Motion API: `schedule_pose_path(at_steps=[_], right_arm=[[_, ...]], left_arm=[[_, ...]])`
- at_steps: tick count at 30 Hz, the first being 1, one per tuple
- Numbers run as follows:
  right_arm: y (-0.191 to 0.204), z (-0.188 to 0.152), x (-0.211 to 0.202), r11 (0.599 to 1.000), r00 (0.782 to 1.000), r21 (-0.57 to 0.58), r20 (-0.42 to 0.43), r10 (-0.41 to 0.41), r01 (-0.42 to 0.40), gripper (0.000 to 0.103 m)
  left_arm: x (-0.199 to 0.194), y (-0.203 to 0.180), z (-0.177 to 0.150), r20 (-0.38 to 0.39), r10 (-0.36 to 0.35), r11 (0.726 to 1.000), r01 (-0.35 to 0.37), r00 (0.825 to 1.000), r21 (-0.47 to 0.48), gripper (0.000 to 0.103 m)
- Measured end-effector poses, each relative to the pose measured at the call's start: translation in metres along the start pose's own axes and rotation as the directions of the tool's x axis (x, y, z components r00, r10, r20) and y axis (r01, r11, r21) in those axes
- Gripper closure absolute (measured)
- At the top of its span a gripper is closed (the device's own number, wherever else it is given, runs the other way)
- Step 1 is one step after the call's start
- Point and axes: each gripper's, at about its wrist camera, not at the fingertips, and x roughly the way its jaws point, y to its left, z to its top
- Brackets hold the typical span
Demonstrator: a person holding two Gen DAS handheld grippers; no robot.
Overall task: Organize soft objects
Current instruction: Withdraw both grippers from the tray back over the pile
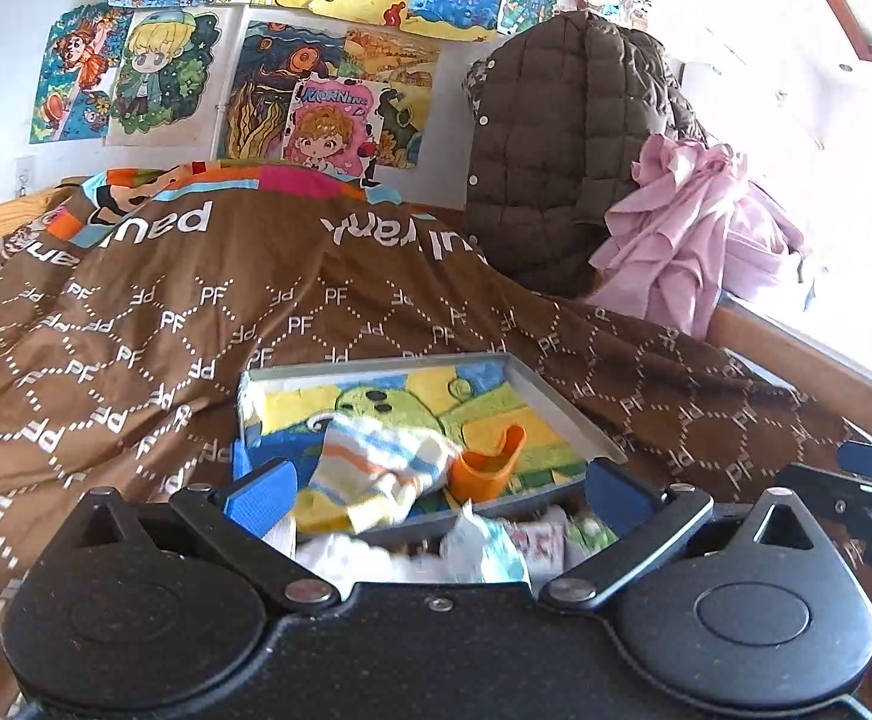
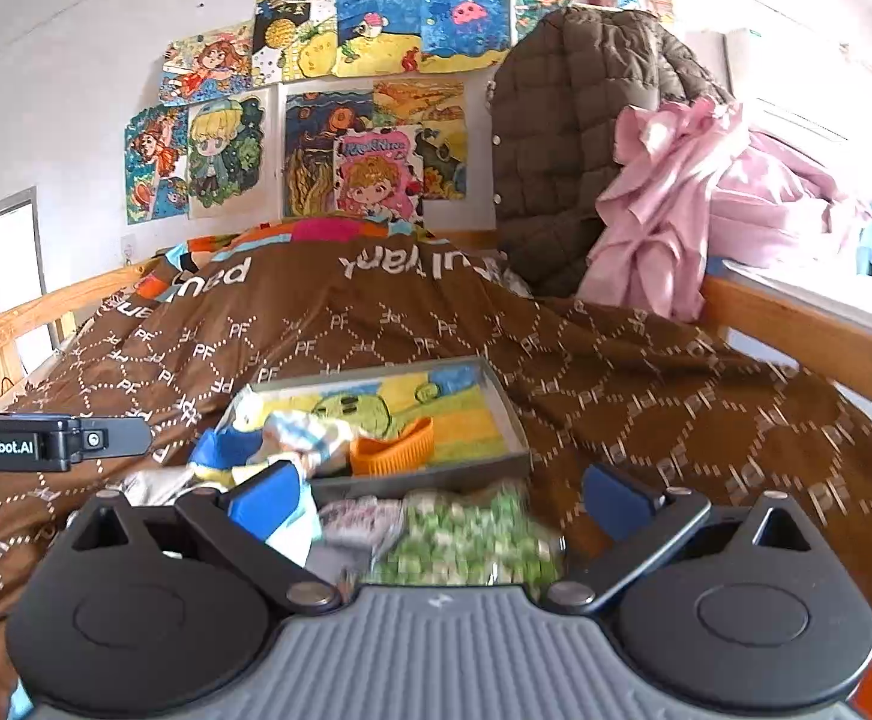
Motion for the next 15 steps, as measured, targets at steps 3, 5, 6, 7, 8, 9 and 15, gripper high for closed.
schedule_pose_path(at_steps=[3,5,6,7,8,9,15], right_arm=[[0.005,-0.014,-0.019,1.0,1.0,0.013,-0.009,-0.02,0.02,0.0],[0.008,-0.022,-0.029,0.999,0.999,0.027,-0.024,-0.036,0.036,0.0],[0.01,-0.026,-0.035,0.998,0.999,0.039,-0.032,-0.041,0.042,0.0],[0.011,-0.031,-0.038,0.997,0.998,0.052,-0.043,-0.046,0.048,0.0],[0.011,-0.036,-0.041,0.997,0.998,0.062,-0.051,-0.048,0.051,0.0],[0.011,-0.04,-0.043,0.996,0.997,0.072,-0.062,-0.047,0.051,0.0],[0.017,-0.062,-0.054,0.995,0.993,0.076,-0.105,-0.053,0.061,0.0]], left_arm=[[-0.021,-0.005,-0.012,-0.01,0.005,1.0,-0.005,1.0,0.007,0.001],[-0.035,-0.009,-0.022,-0.015,0.018,1.0,-0.018,1.0,0.011,0.001],[-0.041,-0.01,-0.027,-0.016,0.027,1.0,-0.027,1.0,0.015,0.001],[-0.047,-0.012,-0.031,-0.014,0.038,0.999,-0.037,0.999,0.017,0.001],[-0.053,-0.014,-0.037,-0.011,0.047,0.999,-0.047,0.999,0.016,0.001],[-0.059,-0.015,-0.041,-0.013,0.052,0.998,-0.052,0.999,0.018,0.001],[-0.079,-0.019,-0.069,-0.048,0.051,0.999,-0.051,0.998,0.012,0.001]])
